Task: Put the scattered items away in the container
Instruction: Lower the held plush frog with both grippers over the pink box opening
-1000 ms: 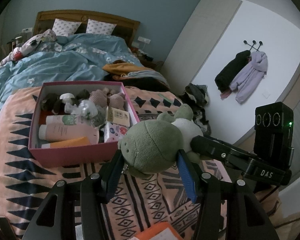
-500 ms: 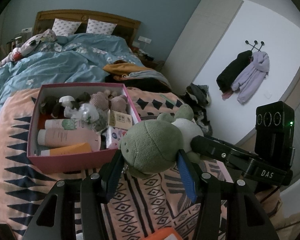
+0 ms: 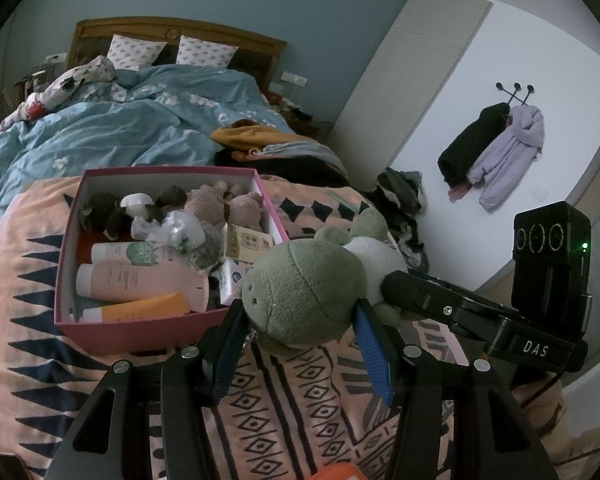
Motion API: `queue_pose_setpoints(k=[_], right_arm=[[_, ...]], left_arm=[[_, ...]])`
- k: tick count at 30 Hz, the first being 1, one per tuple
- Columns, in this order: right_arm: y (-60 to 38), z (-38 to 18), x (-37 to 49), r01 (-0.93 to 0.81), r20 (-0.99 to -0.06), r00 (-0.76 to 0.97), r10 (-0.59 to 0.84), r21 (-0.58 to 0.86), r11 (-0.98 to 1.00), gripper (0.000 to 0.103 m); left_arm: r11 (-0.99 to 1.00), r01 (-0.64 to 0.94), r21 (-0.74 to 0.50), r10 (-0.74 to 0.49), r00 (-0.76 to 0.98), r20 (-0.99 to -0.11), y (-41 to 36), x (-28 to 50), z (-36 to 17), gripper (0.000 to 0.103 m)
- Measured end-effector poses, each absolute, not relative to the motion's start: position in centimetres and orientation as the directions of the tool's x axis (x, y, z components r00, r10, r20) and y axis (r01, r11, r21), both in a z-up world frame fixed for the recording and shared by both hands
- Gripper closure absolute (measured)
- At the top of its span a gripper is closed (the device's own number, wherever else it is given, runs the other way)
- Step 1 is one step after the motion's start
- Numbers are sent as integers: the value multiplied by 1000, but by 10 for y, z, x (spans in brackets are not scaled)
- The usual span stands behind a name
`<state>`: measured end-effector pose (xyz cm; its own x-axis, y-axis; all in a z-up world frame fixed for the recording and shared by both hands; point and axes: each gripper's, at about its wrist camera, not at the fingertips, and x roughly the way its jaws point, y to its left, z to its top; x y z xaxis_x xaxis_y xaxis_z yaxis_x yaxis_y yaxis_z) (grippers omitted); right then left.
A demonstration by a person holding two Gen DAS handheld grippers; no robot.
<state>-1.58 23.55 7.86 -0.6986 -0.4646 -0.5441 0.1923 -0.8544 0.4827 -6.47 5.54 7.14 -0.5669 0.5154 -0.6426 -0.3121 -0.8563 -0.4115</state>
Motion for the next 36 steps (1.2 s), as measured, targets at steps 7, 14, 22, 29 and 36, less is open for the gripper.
queue_pose_setpoints(k=[7, 14, 22, 29, 36], right_arm=[[235, 75, -22, 186, -551, -697, -460, 480, -857, 43], [236, 72, -28, 183, -554, -697, -456, 478, -859, 43], [238, 69, -38, 175, -557, -697, -451, 477, -861, 43], [240, 64, -48, 166, -564, -694, -447, 478, -862, 44], [242, 61, -57, 161, -567, -695, -442, 477, -864, 44]], left_arm=[[-856, -309, -414, 515, -565, -645, 55, -69, 70, 48], [-859, -303, -413, 511, -564, -649, 56, -77, 68, 48], [-862, -296, -412, 506, -564, -653, 57, -84, 65, 48], [-867, -289, -407, 497, -564, -659, 57, -94, 62, 48], [-869, -288, -401, 493, -567, -661, 58, -103, 60, 48]])
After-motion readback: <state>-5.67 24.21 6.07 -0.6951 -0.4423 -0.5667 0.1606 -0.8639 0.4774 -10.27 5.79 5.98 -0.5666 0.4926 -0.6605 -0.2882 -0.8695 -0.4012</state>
